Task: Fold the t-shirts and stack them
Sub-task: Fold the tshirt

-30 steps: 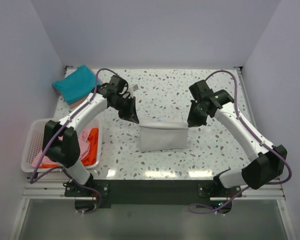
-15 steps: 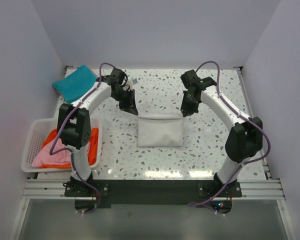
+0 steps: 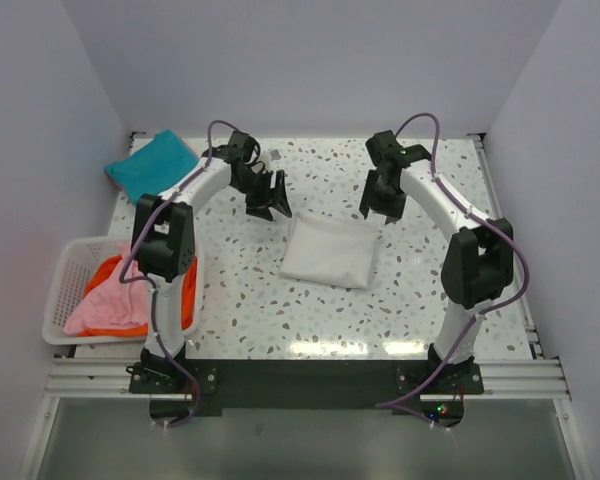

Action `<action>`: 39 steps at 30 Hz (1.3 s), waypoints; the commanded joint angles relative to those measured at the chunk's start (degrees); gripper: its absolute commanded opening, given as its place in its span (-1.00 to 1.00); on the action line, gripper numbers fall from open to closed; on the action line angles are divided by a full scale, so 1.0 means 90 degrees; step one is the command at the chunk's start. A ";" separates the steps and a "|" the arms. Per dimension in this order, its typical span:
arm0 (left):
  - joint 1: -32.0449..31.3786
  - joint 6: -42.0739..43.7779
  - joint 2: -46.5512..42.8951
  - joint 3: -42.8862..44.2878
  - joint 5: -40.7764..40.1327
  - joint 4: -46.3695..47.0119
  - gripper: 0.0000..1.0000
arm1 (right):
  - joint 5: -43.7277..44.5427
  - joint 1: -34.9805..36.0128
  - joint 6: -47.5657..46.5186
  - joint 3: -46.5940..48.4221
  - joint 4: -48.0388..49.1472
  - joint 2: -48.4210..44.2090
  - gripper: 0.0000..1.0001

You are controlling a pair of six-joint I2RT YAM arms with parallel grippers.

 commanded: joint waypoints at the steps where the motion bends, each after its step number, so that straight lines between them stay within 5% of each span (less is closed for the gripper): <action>1: 0.0094 -0.0114 -0.0160 0.0263 -0.0095 0.0559 0.45 | 0.0385 -0.0053 -0.0262 0.0502 0.0200 0.0003 0.23; 5: 0.0133 -0.0280 -0.0639 -0.0273 -0.0438 0.1026 0.61 | 0.0561 -0.0053 -0.0595 0.0485 0.0560 -0.0338 0.47; 21: 0.0084 -0.0827 -0.1733 -0.2460 0.0186 0.2502 0.64 | -0.0982 0.0776 -0.1093 -0.1166 0.1626 -0.0760 0.42; 39: -0.0268 -0.1140 -0.1353 -0.2852 -0.0086 0.3284 0.66 | -0.1656 0.1226 -0.1328 -0.2572 0.2300 0.0022 0.40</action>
